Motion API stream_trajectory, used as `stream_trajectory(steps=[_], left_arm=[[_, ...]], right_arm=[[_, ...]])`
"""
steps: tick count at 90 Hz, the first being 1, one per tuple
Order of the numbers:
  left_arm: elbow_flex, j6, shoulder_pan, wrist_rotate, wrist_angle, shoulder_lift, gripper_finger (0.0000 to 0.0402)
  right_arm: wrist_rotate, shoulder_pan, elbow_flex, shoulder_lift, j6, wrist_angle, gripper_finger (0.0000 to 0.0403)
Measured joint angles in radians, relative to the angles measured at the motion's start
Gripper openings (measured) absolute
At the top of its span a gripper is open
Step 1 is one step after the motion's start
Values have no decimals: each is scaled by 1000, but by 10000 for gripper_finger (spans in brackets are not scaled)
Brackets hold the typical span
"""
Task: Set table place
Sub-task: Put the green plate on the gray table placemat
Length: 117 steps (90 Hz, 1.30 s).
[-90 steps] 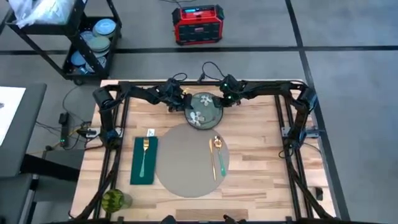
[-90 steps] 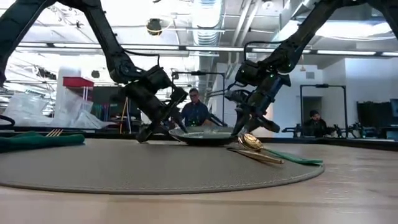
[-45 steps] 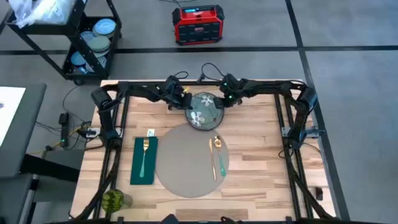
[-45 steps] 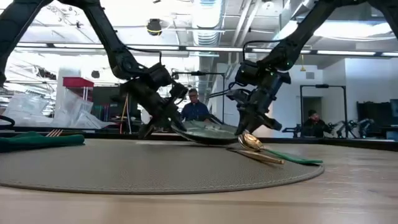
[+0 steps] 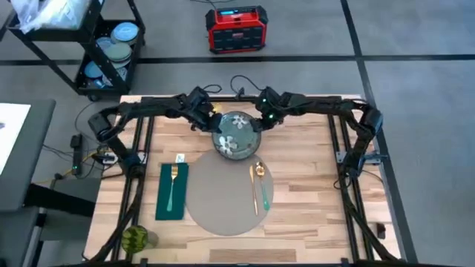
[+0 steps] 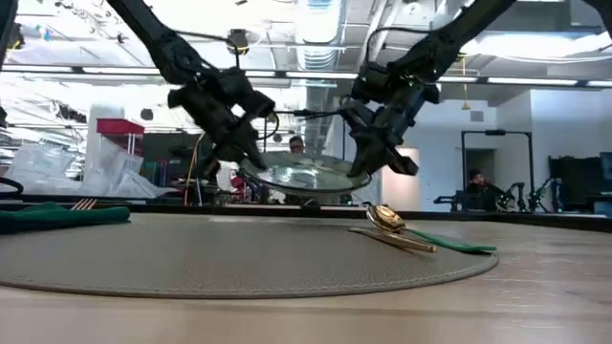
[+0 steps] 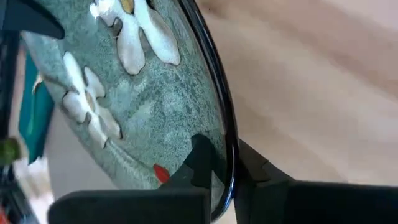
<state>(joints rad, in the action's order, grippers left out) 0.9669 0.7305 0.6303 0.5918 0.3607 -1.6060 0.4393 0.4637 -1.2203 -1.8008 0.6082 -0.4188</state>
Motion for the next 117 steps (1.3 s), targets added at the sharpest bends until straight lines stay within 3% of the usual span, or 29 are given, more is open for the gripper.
stream_trajectory(steps=[23,54,72,86,117], left_arm=[[-3,-96,-114,-16,247,74,6],[-1,-101,-325,42,387,72,4],[-8,-97,-394,25,393,72,4],[-87,-71,-421,27,357,86,4],[-222,45,-485,73,208,159,1]], right_arm=[[17,-141,-17,-1,12,-6,3],[106,-245,-19,-7,32,34,3],[158,-258,-22,-30,38,69,1],[191,-281,-26,-79,61,139,1],[287,-298,-108,-149,54,106,0]])
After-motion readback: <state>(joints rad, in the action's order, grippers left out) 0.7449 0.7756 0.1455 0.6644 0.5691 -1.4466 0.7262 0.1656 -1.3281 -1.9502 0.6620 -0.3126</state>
